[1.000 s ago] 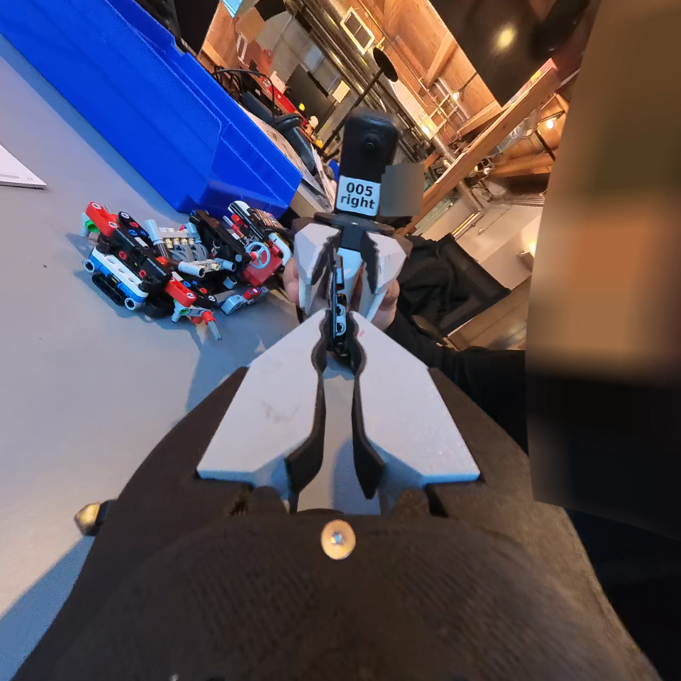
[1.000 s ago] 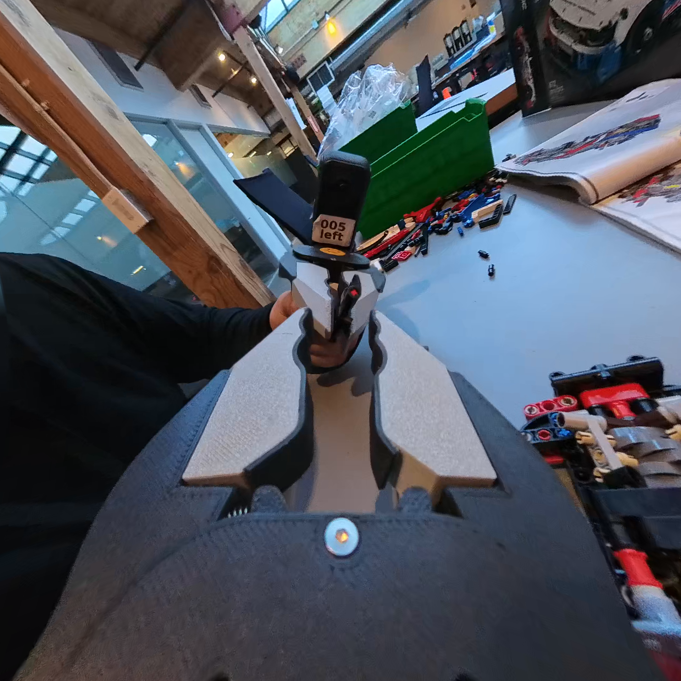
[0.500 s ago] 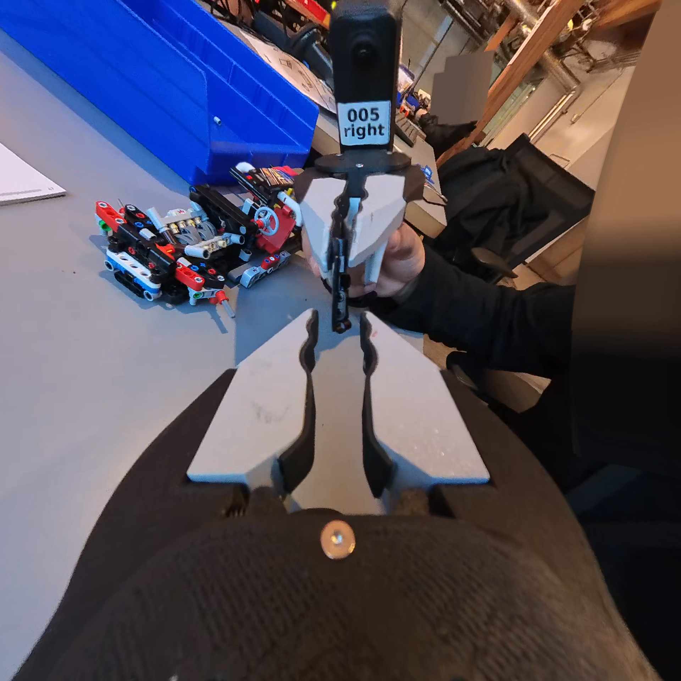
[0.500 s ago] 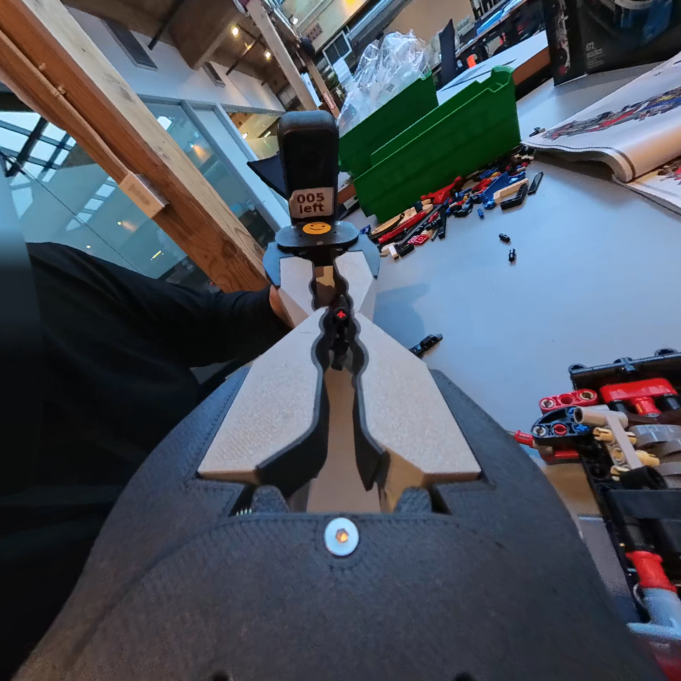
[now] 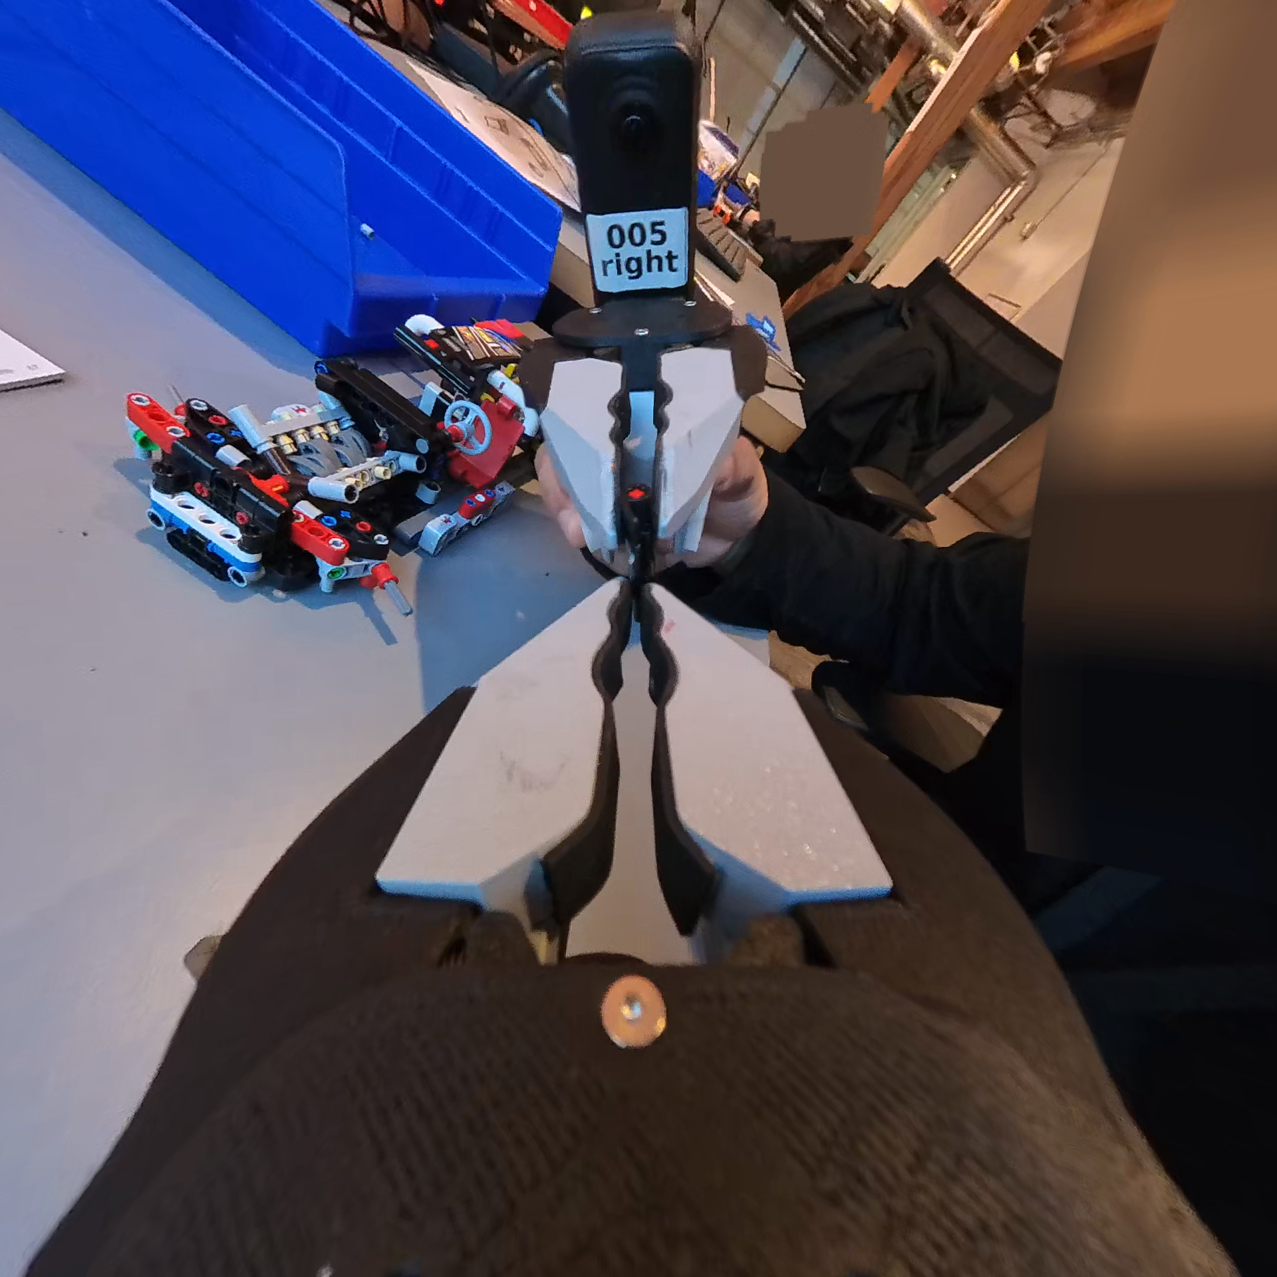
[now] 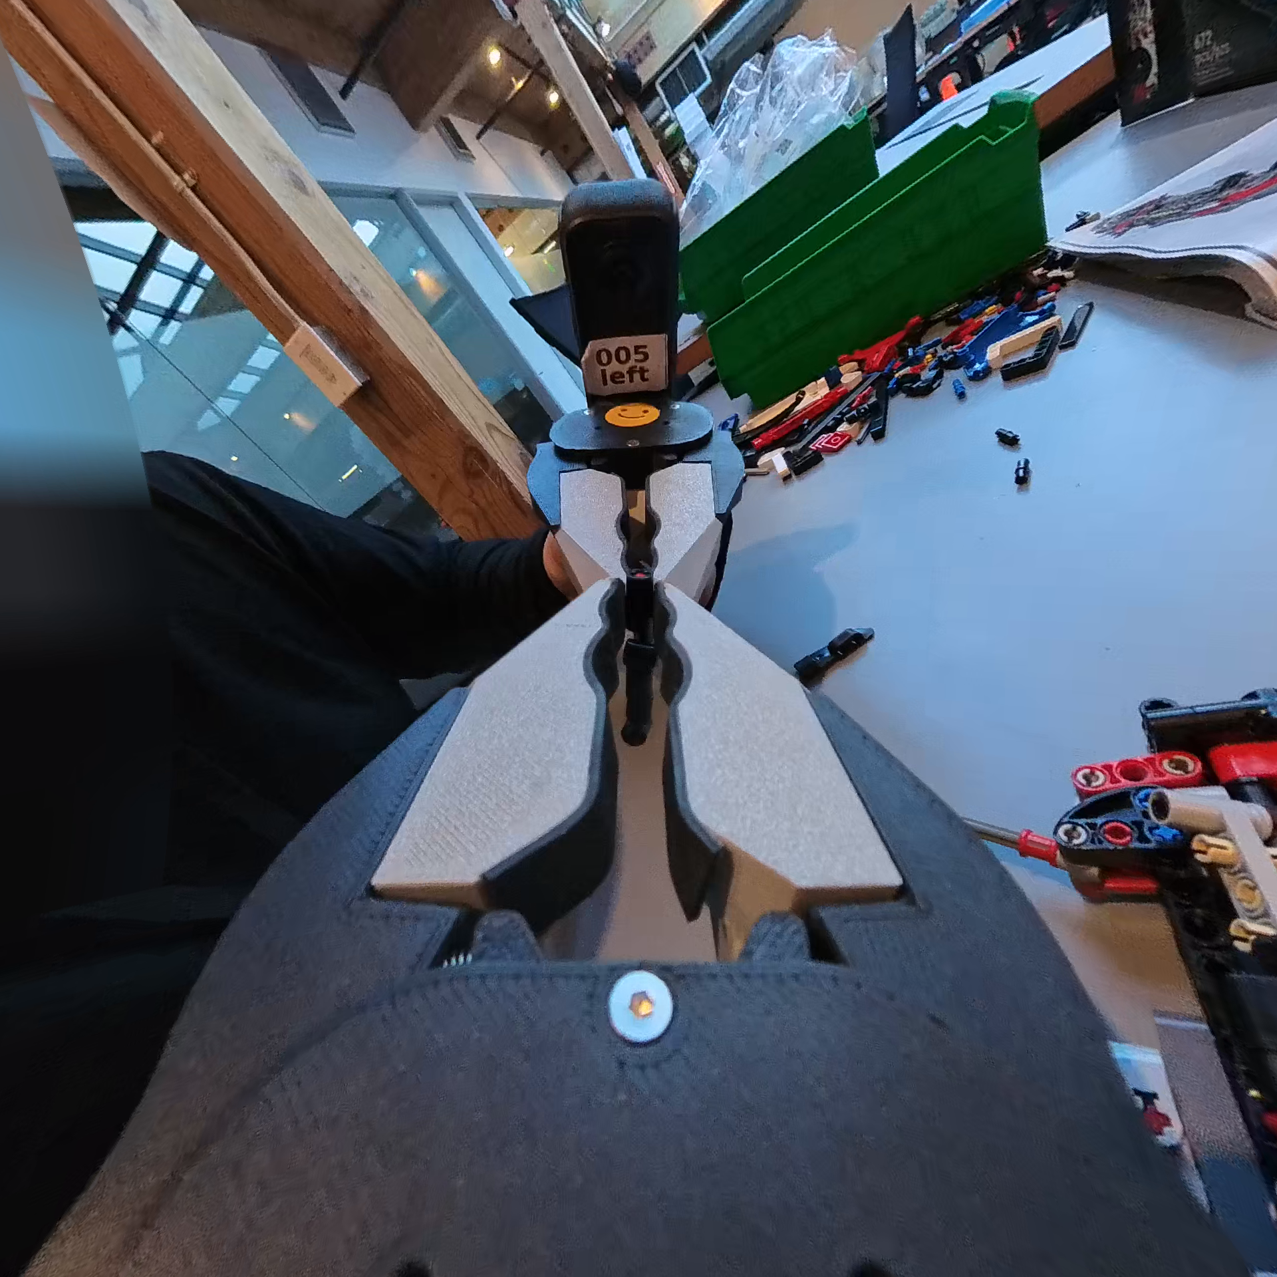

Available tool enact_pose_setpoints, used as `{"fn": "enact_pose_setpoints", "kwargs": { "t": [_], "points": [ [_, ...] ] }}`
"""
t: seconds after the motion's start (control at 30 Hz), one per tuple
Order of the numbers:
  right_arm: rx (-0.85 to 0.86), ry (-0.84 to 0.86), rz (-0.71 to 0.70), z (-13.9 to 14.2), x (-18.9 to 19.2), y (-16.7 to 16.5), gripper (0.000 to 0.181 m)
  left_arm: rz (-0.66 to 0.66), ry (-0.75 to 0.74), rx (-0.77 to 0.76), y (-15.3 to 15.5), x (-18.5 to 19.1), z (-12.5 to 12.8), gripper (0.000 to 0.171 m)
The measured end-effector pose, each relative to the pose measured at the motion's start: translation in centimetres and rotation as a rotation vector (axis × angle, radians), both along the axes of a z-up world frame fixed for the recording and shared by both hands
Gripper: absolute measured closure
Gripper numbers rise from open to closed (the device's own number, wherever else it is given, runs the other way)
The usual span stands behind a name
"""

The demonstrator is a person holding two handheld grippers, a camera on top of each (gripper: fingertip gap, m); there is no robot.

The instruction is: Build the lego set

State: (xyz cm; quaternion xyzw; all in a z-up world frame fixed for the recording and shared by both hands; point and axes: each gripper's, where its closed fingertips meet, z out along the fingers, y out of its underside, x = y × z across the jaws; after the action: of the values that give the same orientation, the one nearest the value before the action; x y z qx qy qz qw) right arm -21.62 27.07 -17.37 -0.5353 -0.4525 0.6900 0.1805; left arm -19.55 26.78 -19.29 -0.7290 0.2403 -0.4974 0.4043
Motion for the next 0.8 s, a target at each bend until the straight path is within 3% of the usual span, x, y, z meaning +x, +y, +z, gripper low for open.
{"fn": "enact_pose_setpoints", "kwargs": {
  "t": [0.1, 0.23, 0.5, 0.8],
  "points": [
    [0.002, -0.012, -0.025, -0.2, -0.1, 0.4, 0.177, 0.036, 0.018, -0.011, 0.5, -0.3, -0.3, 0.171],
    [0.029, -0.011, -0.104, 0.1, 0.5, 2.0, 0.162, 0.097, 0.039, -0.061, 1.2, -1.2, -0.8, 0.171],
    [0.332, -0.201, -0.159, -3.4, -0.1, 1.6, 0.17, 0.201, -0.017, -0.128, 2.0, -3.6, -0.8, 0.171],
    [0.255, -0.197, -0.112, -4.0, -0.7, 0.9, 0.178, 0.225, -0.069, -0.125, 2.1, -3.5, -0.6, 0.171]
  ]
}}
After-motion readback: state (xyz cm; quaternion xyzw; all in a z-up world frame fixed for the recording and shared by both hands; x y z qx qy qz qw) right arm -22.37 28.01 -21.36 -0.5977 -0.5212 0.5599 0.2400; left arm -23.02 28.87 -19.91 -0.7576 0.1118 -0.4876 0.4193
